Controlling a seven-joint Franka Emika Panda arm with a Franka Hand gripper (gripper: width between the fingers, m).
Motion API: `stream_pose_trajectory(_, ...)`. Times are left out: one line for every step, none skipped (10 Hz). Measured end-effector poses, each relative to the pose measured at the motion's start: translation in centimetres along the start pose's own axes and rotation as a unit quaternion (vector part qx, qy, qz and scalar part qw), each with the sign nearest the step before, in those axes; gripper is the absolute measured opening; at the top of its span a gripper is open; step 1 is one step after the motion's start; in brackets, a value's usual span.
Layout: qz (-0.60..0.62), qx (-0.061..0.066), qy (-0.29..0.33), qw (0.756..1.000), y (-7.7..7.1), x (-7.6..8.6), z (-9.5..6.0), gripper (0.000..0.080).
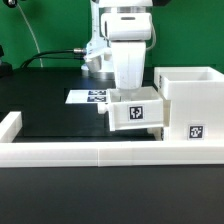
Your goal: Assemble drawer
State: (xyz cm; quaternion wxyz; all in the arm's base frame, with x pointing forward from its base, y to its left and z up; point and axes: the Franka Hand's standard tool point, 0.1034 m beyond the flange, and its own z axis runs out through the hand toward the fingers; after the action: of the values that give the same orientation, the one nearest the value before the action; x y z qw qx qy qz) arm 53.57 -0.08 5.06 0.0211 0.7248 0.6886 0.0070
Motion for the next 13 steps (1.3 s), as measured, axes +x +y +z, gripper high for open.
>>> stream_pose_trajectory(0.014, 0.003, -0.026, 1.000, -0.1, 0.2, -0.1, 0.0044)
stream_pose_trajectory(0.019, 0.006, -0.051, 0.998, -0.2, 0.3, -0.2, 0.0044)
stream_pose_trajectory(0.008, 0.006, -0.055, 0.998, -0.1, 0.1, -0.1, 0.0044)
stream_pose_trajectory(0.009, 0.007, -0.055, 0.998, -0.1, 0.1, -0.1, 0.0044)
stream_pose_trajectory(0.009, 0.007, -0.055, 0.998, -0.1, 0.1, -0.1, 0.0044)
stream_pose_trajectory(0.008, 0.008, -0.056, 0.998, -0.1, 0.0, -0.2, 0.0044)
stream_pose_trajectory(0.008, 0.010, -0.058, 0.998, -0.1, -0.2, -0.4, 0.0044)
stream_pose_trajectory(0.006, 0.014, -0.063, 0.998, 0.0, -0.6, -1.0, 0.0044)
stream_pose_trajectory(0.007, 0.015, -0.066, 0.998, 0.1, -0.7, -1.4, 0.0044)
stream_pose_trajectory(0.008, 0.017, -0.069, 0.997, 0.2, -0.8, -1.8, 0.0044)
stream_pose_trajectory(0.007, 0.018, -0.068, 0.997, 0.1, -0.7, -1.6, 0.0044)
stream_pose_trajectory(0.006, 0.019, -0.068, 0.997, 0.1, -0.8, -1.5, 0.0044)
stream_pose_trajectory(0.001, 0.020, -0.065, 0.998, 0.1, -1.1, -1.4, 0.0044)
